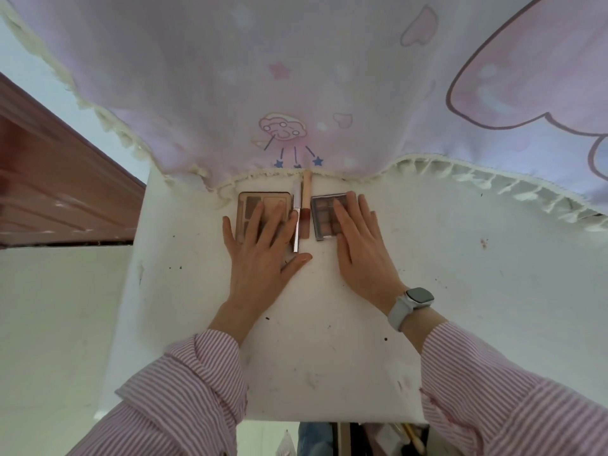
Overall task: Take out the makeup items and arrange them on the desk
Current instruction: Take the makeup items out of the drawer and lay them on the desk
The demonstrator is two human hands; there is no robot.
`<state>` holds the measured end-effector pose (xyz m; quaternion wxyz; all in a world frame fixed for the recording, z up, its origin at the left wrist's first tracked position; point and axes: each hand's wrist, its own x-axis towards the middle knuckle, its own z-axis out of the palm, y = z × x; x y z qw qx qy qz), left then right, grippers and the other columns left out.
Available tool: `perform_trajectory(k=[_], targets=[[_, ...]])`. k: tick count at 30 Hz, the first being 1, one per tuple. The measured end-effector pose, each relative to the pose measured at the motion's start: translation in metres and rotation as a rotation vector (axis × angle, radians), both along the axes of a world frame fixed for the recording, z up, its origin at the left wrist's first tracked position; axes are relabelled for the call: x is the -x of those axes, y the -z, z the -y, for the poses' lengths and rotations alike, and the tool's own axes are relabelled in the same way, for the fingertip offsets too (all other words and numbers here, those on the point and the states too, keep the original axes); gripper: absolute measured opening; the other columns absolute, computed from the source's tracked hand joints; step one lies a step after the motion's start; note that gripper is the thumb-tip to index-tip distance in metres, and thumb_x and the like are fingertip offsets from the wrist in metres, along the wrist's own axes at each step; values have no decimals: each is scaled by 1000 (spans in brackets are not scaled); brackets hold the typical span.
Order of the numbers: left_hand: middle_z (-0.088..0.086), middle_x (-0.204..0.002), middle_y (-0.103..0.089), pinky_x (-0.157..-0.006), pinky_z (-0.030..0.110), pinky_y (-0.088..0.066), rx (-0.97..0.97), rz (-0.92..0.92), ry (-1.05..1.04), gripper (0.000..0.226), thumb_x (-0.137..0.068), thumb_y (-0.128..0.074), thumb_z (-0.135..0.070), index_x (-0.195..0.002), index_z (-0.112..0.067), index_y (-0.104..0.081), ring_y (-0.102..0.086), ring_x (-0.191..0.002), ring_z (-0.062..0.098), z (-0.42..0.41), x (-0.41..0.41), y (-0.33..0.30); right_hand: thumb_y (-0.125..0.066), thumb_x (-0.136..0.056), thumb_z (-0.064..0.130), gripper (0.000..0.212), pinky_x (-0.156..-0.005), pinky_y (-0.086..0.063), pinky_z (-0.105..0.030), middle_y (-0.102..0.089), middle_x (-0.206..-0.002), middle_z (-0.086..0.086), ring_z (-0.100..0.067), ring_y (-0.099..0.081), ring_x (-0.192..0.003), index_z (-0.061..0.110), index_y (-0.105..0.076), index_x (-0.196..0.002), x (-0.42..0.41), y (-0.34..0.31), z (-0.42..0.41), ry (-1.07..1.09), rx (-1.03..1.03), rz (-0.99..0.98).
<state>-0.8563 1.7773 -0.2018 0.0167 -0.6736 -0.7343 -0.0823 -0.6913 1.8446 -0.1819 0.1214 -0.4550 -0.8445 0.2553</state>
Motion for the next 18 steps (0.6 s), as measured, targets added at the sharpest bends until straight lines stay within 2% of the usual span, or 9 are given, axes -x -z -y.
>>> perform_trajectory(k=[2,4,7,9,14,16,17,18], targets=[[8,-137,-49,-100,68,-16,-45,32,-33,59,-86,-39,-53,-129,-15,-53,-43,-128,32,8,-10,-3,-36,-94,5,50,-117,-6,-36,-15,-154,-9,-19,-1,-142,9,-26,-143,-12,-6,11,40,-18,-67],[11,-135,-50,-101,67,-18,-87,74,-61,55,-86,-42,-49,-126,-13,-56,-44,-127,31,22,-25,-5,-40,-90,1,45,-114,-21,-39,-33,-147,-12,-25,-20,-140,5,-40,-135,-29,-12,26,40,-59,-124],[11,-131,-54,-103,62,-21,-147,119,-60,48,-87,-44,-43,-121,-12,-60,-48,-124,30,56,-59,-9,-39,-87,4,35,-101,-41,-39,-54,-126,-15,-26,-45,-123,-1,-55,-118,-63,-20,60,9,-120,-200],[10,-128,-57,-104,57,-23,-189,183,-41,43,-88,-47,-38,-119,-12,-60,-50,-122,28,84,-87,-12,-37,-85,6,35,-90,-47,-36,-59,-115,-15,-21,-49,-110,-2,-59,-111,-91,-25,87,-17,-114,-221],[4,-115,-59,-91,38,-34,-243,364,67,27,-88,-51,-30,-112,-17,-53,-50,-107,20,168,-162,-13,-41,-84,10,26,-67,-49,-23,-63,-97,-10,-16,-57,-83,8,-58,-103,-180,-20,163,-180,7,-148],[1,-110,-58,-86,32,-36,-162,456,97,22,-87,-52,-26,-107,-17,-54,-50,-101,16,201,-190,-8,-42,-85,16,23,-55,-44,-18,-63,-94,-4,-15,-59,-70,16,-55,-104,-215,-10,189,-212,91,-18],[2,-108,-60,-85,30,-39,-84,483,104,22,-86,-52,-24,-106,-16,-56,-52,-99,16,214,-202,-3,-45,-86,16,23,-54,-41,-18,-64,-95,-4,-16,-60,-70,18,-56,-106,-230,-2,199,-202,140,68],[3,-106,-62,-83,30,-42,15,499,102,22,-86,-51,-22,-105,-14,-60,-55,-97,17,224,-213,3,-47,-87,14,25,-59,-43,-22,-63,-100,-5,-20,-61,-76,17,-58,-109,-243,9,206,-177,191,164]])
